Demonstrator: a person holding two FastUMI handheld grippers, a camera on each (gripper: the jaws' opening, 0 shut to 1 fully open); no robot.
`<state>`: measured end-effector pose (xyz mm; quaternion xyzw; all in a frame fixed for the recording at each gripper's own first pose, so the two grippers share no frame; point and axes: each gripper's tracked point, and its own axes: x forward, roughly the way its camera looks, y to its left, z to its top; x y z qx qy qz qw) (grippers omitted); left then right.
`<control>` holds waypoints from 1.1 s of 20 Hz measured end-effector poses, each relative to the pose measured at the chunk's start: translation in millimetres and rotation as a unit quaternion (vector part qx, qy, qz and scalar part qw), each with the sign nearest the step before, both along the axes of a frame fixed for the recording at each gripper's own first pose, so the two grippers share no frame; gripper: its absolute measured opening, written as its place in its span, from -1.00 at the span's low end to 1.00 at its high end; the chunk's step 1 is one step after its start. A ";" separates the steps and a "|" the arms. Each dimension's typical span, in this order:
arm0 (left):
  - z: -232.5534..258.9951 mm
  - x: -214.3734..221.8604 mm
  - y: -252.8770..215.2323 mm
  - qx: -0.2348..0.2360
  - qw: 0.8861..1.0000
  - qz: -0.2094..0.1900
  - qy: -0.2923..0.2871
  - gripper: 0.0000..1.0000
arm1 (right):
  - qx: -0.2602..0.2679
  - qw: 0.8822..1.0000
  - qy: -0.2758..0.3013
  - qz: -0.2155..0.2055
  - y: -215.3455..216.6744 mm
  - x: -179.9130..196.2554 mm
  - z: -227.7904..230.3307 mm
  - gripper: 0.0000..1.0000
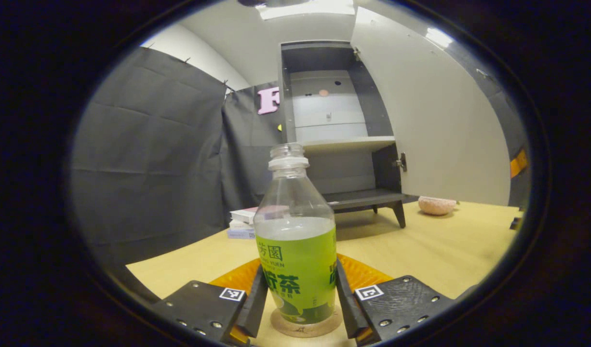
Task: Open the cabinet door with the right hand, grasp the bottle in the cabinet with the left hand and place it on the coaster, then close the cabinet door with the right hand.
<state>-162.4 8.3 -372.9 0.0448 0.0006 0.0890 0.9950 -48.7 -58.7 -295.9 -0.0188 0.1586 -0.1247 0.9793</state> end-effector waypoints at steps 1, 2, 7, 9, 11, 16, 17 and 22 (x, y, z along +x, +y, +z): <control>-6.2 -4.2 1.2 -0.004 1.000 0.003 0.003 0.34 | -0.006 1.000 0.002 0.001 0.1 -0.6 -0.8 0.94; -13.5 -7.8 1.0 -0.015 1.000 0.006 0.008 0.34 | -0.008 1.000 0.002 0.002 1.5 0.3 -1.4 0.92; -11.6 -9.7 2.7 -0.015 1.000 0.009 -0.003 0.27 | -0.026 0.999 0.022 0.013 5.0 5.7 -8.3 0.87; -5.9 -9.0 5.2 -0.030 0.999 0.016 -0.007 0.31 | -0.023 0.999 0.024 0.015 5.8 3.9 -8.5 0.87; 10.7 -13.3 13.6 -0.034 0.999 0.027 -0.025 0.42 | -0.022 0.999 0.028 0.014 3.7 6.0 -11.3 0.89; 65.7 -21.6 13.7 -0.055 0.997 0.022 -0.056 0.77 | -0.025 0.999 0.030 0.007 -2.2 3.4 -8.1 0.93; 80.9 -23.4 13.2 -0.052 0.997 0.019 -0.060 0.76 | -0.022 0.999 0.029 0.002 -5.8 0.7 -5.9 0.91; 171.8 -33.4 3.6 -0.048 0.995 -0.001 -0.086 0.77 | -0.009 1.000 0.020 -0.013 -22.0 -8.9 25.3 0.92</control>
